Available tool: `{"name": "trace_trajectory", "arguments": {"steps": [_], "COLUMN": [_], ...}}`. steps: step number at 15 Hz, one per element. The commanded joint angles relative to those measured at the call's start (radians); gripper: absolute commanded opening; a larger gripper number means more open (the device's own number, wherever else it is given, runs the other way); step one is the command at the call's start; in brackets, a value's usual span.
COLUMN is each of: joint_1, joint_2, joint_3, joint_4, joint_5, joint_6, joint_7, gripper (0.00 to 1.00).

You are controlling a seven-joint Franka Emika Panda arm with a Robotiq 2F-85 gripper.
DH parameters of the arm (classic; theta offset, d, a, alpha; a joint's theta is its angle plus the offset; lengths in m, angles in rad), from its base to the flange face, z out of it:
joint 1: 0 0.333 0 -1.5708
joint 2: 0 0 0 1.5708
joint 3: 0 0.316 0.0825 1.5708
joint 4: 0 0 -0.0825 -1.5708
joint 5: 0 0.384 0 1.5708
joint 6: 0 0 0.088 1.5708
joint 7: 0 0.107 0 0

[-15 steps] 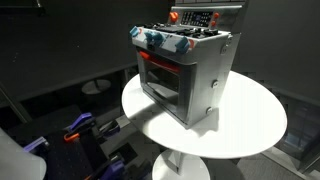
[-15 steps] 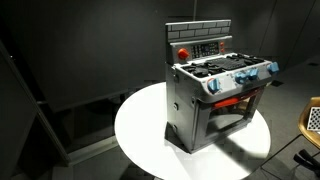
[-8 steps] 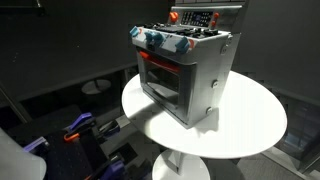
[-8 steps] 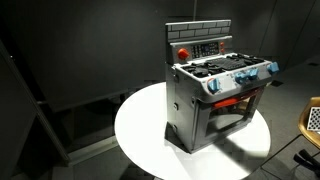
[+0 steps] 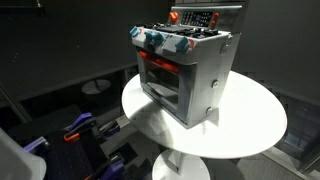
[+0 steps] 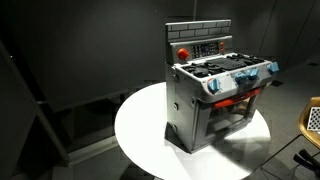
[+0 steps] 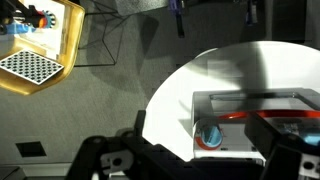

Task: Push the top orange button on the right side of the stove

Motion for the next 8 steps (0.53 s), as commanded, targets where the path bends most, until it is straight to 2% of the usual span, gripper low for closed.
{"name": "trace_trajectory", "arguments": {"steps": [1,8], "joint_1": [0.003,0.007], "joint_2": [0.084,0.227], "joint_3": [0.013,0.036], "joint_4": [0.082,0.180], "joint_5": [0.040,0.052], "joint_6": [0.038,0.148], "joint_7": [0.062,0.125], "gripper": [1.00,1.00]}}
